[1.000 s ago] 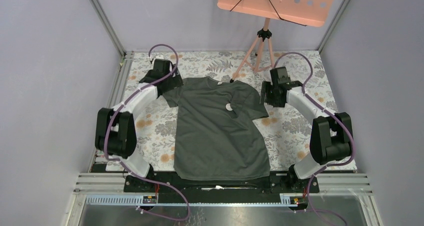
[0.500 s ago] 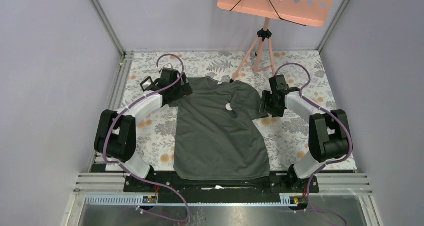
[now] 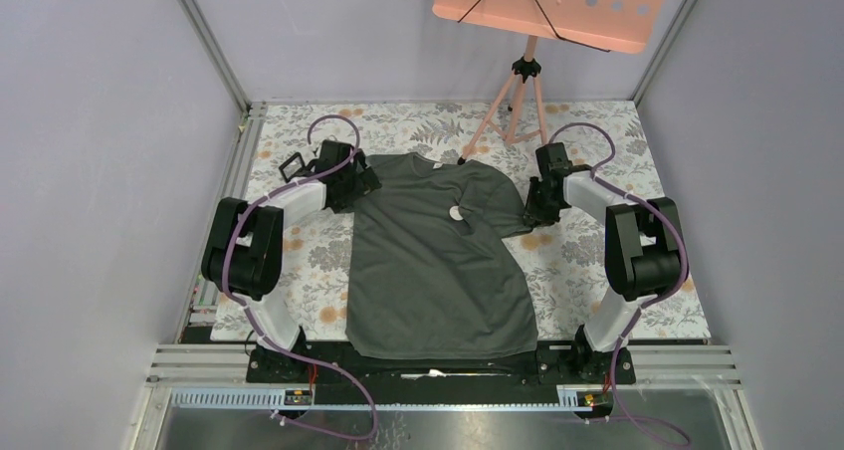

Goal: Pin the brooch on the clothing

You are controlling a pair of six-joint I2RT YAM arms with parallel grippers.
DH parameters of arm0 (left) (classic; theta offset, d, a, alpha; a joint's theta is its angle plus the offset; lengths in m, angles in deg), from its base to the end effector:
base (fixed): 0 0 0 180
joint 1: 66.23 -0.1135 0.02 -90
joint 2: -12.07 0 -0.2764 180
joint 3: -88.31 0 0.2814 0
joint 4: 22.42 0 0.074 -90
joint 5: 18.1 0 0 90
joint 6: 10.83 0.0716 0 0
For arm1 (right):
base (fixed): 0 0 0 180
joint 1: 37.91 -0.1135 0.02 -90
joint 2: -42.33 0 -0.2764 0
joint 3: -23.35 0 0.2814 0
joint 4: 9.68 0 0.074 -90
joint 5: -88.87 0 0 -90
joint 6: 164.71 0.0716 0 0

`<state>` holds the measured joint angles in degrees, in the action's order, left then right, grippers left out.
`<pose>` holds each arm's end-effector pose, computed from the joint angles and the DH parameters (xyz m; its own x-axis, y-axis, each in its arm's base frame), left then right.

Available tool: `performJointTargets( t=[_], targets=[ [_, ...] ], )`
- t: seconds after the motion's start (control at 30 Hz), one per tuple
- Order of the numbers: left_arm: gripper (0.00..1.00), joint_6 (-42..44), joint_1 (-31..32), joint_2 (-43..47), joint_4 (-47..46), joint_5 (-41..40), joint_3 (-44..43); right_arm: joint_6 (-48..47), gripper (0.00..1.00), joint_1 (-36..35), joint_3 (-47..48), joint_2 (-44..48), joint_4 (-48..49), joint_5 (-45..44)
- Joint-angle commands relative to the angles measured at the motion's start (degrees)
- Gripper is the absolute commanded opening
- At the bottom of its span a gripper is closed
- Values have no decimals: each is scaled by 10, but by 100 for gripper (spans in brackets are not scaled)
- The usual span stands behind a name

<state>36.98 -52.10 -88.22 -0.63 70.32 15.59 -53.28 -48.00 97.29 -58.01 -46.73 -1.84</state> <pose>0.4016 -0.0991 0.1448 -0.6974 -0.5167 -0.4966 -0.3263 0.8459 -0.4219 0.3809 0.0669 0.1301 -0.8818 0.2142 -0.4201 0.1638 0.9746 0.1530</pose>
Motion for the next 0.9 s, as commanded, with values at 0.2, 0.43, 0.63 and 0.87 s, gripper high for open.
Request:
performJointTargets(
  t=[0.2, 0.43, 0.63, 0.87],
  targets=[
    [97, -24, -35, -24, -47, 39, 5, -16, 2, 23, 36, -6, -21, -28],
    [97, -23, -42, -25, -43, 40, 1, -29, 0, 68, 67, 4, -48, -53],
    [97, -21, -42, -26, -41, 42, -1, -47, 1, 97, 109, -22, -74, -54],
    [98, 26, -42, -11, -30, 40, -13, -59, 44, 113, 134, -16, -88, -48]
  ],
)
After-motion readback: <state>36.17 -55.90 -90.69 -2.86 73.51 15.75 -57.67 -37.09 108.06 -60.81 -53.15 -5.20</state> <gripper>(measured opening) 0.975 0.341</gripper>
